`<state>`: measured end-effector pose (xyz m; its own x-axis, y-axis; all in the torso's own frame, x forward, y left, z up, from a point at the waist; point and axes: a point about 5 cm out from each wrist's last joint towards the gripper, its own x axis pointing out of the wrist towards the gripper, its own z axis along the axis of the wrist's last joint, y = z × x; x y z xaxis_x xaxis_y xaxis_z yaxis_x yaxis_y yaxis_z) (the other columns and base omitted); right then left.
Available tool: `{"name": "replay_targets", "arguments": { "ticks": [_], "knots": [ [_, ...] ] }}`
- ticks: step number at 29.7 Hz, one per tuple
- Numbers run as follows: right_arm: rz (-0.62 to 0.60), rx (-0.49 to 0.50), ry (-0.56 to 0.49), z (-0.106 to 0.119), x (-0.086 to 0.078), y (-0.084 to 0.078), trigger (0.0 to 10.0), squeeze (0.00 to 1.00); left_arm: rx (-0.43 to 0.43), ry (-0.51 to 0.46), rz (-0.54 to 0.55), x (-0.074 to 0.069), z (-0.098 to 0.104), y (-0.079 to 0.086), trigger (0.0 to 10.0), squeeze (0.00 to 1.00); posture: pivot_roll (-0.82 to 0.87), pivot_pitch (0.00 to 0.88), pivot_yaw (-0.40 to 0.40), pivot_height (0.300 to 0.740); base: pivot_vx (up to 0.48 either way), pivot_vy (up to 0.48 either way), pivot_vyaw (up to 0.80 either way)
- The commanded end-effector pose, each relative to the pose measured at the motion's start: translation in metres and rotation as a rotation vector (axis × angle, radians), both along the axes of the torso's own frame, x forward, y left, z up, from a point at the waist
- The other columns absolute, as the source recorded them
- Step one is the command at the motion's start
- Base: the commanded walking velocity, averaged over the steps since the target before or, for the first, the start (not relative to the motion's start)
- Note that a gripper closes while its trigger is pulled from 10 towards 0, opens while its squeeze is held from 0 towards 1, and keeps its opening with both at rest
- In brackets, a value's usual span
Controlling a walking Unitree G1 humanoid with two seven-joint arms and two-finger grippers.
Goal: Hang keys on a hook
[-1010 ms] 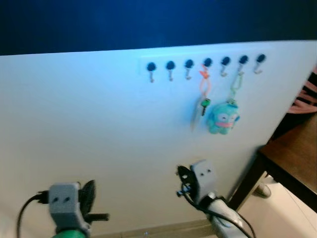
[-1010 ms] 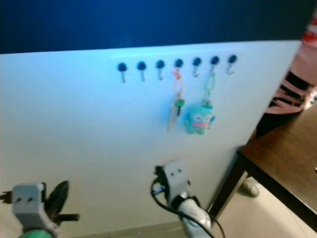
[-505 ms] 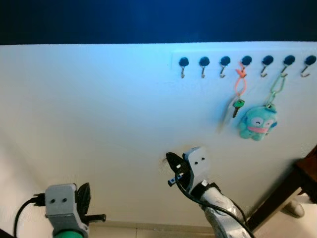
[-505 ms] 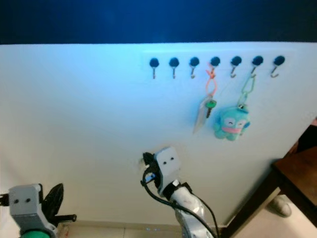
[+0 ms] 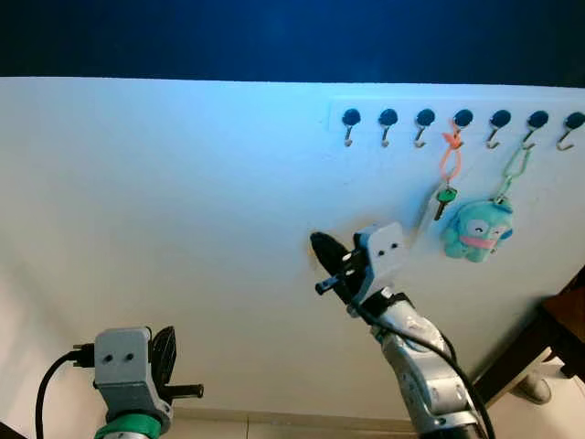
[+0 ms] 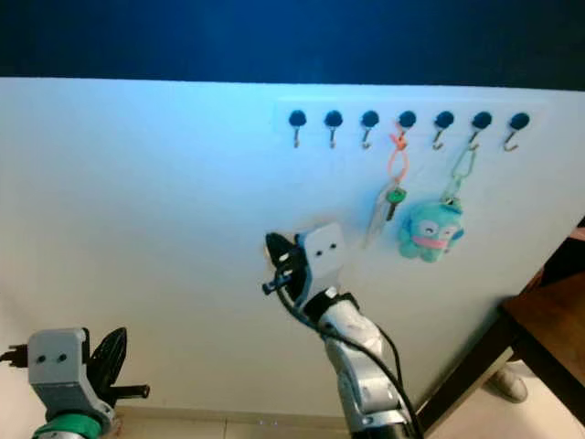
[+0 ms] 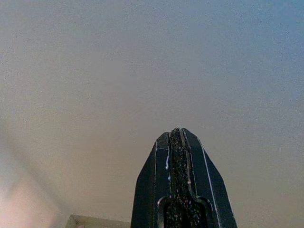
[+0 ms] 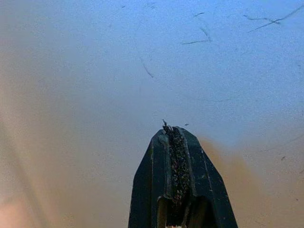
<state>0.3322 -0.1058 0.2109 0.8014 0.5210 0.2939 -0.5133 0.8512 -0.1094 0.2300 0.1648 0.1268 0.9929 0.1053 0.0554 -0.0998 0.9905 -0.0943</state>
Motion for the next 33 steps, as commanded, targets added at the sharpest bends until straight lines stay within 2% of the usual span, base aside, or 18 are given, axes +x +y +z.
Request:
{"name": "replay_targets", "arguments": {
  "ticks": [1, 4, 7, 8, 10, 19, 26, 33],
  "knots": [
    [0.059, -0.001, -0.023, 0.010, -0.002, 0.006, 10.0, 0.00, -0.006, 0.028, -0.004, 0.000, -0.005, -0.001, 10.0, 0.00, -0.10, 0.084, 0.100, 0.740, 0.000, 0.000, 0.00],
    [0.088, 0.005, -0.031, 0.018, 0.000, 0.009, 10.0, 0.00, -0.006, 0.028, -0.007, 0.000, -0.004, -0.002, 10.0, 0.00, -0.10, 0.085, 0.100, 0.740, 0.000, 0.000, 0.00],
    [0.098, 0.049, -0.090, 0.044, 0.004, 0.008, 10.0, 0.00, -0.013, 0.019, -0.006, 0.000, -0.003, -0.003, 10.0, 0.00, -0.10, 0.082, 0.092, 0.740, 0.000, 0.000, 0.00],
    [0.098, 0.049, -0.090, 0.044, 0.004, 0.008, 10.0, 0.00, -0.013, 0.019, -0.006, 0.000, -0.003, -0.003, 10.0, 0.00, -0.10, 0.082, 0.092, 0.740, 0.000, 0.000, 0.00],
    [0.108, 0.064, -0.142, 0.059, 0.004, 0.009, 10.0, 0.00, -0.018, 0.015, -0.005, -0.002, -0.003, -0.002, 10.0, 0.00, -0.10, 0.082, 0.092, 0.740, 0.000, 0.000, 0.00],
    [0.172, 0.075, -0.205, 0.074, -0.004, 0.016, 10.0, 0.00, -0.016, 0.016, -0.008, -0.002, -0.003, -0.002, 10.0, 0.00, -0.10, 0.078, 0.095, 0.740, 0.000, 0.000, 0.00],
    [0.159, 0.129, -0.255, 0.090, -0.005, 0.013, 10.0, 0.00, -0.015, 0.016, -0.007, -0.002, -0.003, -0.002, 10.0, 0.00, -0.10, 0.081, 0.094, 0.740, 0.000, 0.000, 0.00],
    [0.150, 0.151, -0.262, 0.094, -0.005, 0.011, 10.0, 0.00, -0.016, 0.016, -0.005, -0.003, -0.003, -0.002, 10.0, 0.00, -0.10, 0.081, 0.094, 0.740, 0.000, 0.000, 0.00]
  ]
}}
